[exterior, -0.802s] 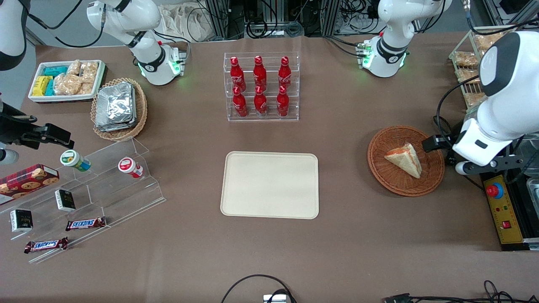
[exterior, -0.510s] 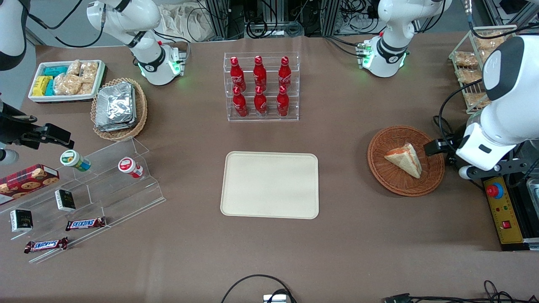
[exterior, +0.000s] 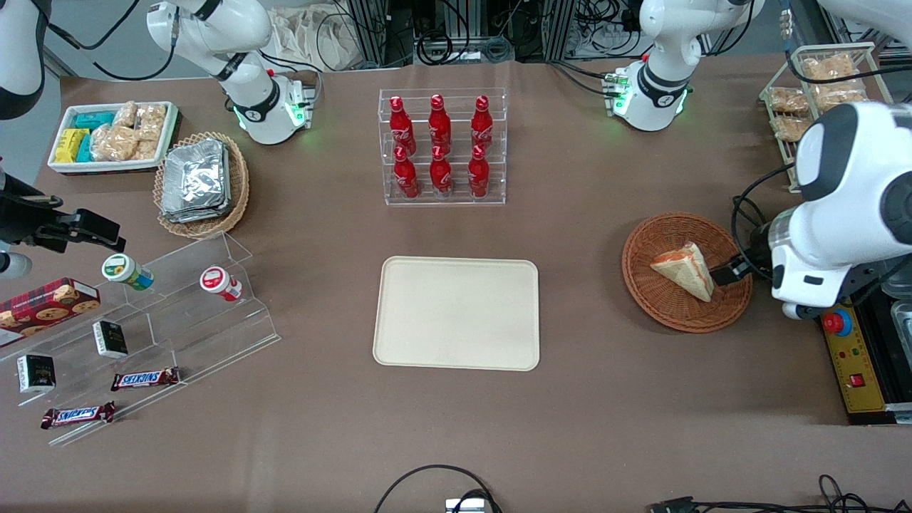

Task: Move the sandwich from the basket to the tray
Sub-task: 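Move the left gripper over the wrapped sandwich in the wicker basket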

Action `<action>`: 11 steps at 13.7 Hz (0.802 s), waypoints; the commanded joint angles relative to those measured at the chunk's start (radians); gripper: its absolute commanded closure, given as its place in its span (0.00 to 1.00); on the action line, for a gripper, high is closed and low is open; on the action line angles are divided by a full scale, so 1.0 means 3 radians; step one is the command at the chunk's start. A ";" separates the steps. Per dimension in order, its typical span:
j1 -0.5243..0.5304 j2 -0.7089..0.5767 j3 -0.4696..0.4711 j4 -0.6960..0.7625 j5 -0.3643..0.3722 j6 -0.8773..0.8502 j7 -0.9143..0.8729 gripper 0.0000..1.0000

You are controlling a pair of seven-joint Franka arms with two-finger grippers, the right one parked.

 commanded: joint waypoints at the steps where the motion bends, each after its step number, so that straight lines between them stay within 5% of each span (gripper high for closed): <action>1: 0.0163 -0.0308 -0.0023 -0.0731 -0.0020 0.0659 -0.0330 0.00; 7: 0.0408 -0.0554 -0.0023 -0.1811 -0.0189 0.1770 -0.0357 0.00; 11: 0.0434 -0.0539 -0.0023 -0.1955 -0.0311 0.1884 -0.0357 0.00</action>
